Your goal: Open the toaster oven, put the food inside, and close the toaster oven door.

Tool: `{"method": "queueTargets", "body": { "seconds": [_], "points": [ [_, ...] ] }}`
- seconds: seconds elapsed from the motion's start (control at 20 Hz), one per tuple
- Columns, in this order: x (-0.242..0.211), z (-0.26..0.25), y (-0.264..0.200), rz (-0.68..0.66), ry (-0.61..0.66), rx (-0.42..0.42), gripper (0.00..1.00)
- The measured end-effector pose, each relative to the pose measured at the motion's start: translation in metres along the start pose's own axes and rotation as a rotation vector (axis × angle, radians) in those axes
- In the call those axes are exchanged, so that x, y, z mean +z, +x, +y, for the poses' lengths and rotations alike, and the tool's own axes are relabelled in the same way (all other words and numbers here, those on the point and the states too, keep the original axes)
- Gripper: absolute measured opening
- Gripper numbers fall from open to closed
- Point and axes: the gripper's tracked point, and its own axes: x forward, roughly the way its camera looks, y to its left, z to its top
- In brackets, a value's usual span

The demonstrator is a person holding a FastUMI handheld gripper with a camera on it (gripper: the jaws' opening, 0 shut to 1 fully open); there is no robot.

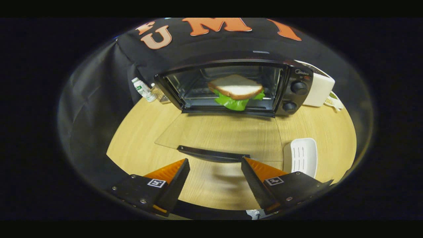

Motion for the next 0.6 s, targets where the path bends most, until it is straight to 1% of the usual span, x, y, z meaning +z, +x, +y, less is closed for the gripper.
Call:
{"method": "queueTargets", "body": {
  "seconds": [0.05,0.2,0.25,0.35,0.4,0.5,0.6],
  "points": [
    [-0.010,0.002,0.003,0.037,-0.011,0.006,0.92],
    [-0.003,-0.007,0.022,0.028,-0.045,-0.037,0.90],
    [-0.007,-0.010,0.028,0.061,-0.030,-0.054,0.90],
    [0.001,-0.012,0.037,0.064,0.007,-0.063,0.91],
    [-0.001,-0.005,0.039,0.087,0.021,-0.038,0.91],
    [0.006,-0.003,0.035,0.069,0.013,-0.038,0.91],
    [0.020,-0.001,0.026,0.021,-0.011,-0.044,0.91]
  ]
}}
